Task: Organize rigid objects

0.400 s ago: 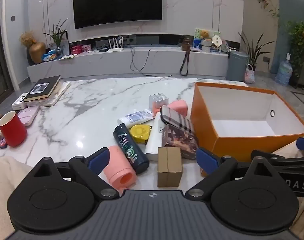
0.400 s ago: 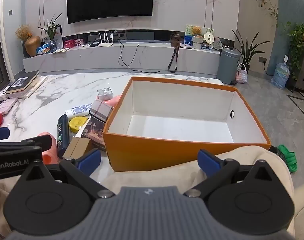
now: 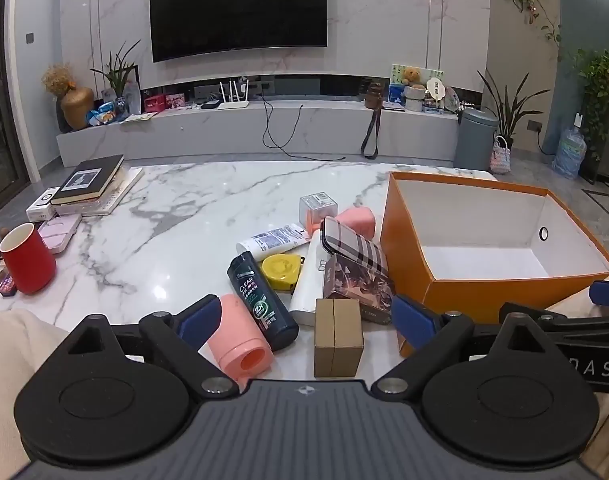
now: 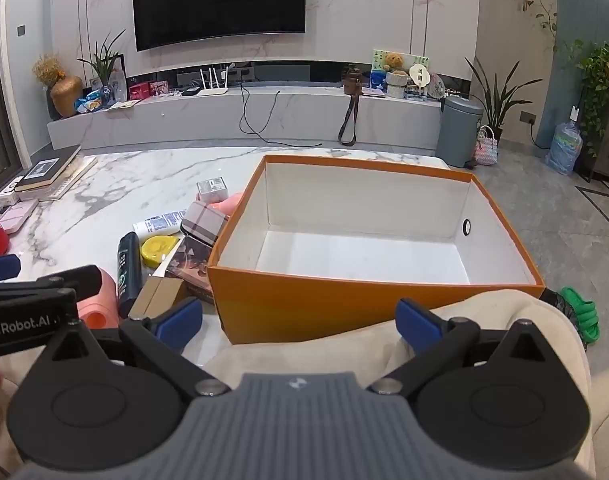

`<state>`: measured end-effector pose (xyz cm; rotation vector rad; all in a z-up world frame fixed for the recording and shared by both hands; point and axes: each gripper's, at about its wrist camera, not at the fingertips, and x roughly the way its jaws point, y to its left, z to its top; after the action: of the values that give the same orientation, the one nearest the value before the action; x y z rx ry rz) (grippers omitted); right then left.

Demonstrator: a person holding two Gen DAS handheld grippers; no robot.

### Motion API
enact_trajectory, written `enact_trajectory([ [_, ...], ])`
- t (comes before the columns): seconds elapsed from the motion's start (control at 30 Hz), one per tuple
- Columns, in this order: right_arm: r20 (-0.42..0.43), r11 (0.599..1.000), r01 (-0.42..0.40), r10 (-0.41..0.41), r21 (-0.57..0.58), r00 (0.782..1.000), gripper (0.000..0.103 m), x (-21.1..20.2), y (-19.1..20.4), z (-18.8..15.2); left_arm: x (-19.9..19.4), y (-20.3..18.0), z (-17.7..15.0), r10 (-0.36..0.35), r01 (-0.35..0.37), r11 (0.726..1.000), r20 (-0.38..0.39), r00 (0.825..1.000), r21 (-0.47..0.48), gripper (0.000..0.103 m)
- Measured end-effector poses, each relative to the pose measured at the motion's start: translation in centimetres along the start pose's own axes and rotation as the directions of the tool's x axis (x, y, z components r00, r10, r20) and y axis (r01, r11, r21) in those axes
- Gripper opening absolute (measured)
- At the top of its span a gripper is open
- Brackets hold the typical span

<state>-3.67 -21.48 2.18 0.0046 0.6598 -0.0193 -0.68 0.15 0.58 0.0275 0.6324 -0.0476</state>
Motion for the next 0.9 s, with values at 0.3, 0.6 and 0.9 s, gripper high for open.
enact_trajectory([
  [0.3,0.002,1.0,-0.007,0.007,0.005,1.0,0.101,0.01,-0.18,0.17,-0.32,-0.24,-0.15,0.006,-0.007,1.0,0.045,0.999,0.008,0.103],
  [0.6,0.0,1.0,-0.009,0.009,-0.002,1.0,0.101,0.09,-0.08,0.09,-0.43,-0.26,0.03,-0.01,0.009,1.0,0.03,0.999,0.027,0.095],
  [0.9,-0.002,1.0,-0.012,0.011,-0.004,1.0,0.101,0.07,-0.02,0.0,-0.55,-0.33,-0.15,-0.028,0.027,0.999,0.02,0.999,0.017,0.091],
])
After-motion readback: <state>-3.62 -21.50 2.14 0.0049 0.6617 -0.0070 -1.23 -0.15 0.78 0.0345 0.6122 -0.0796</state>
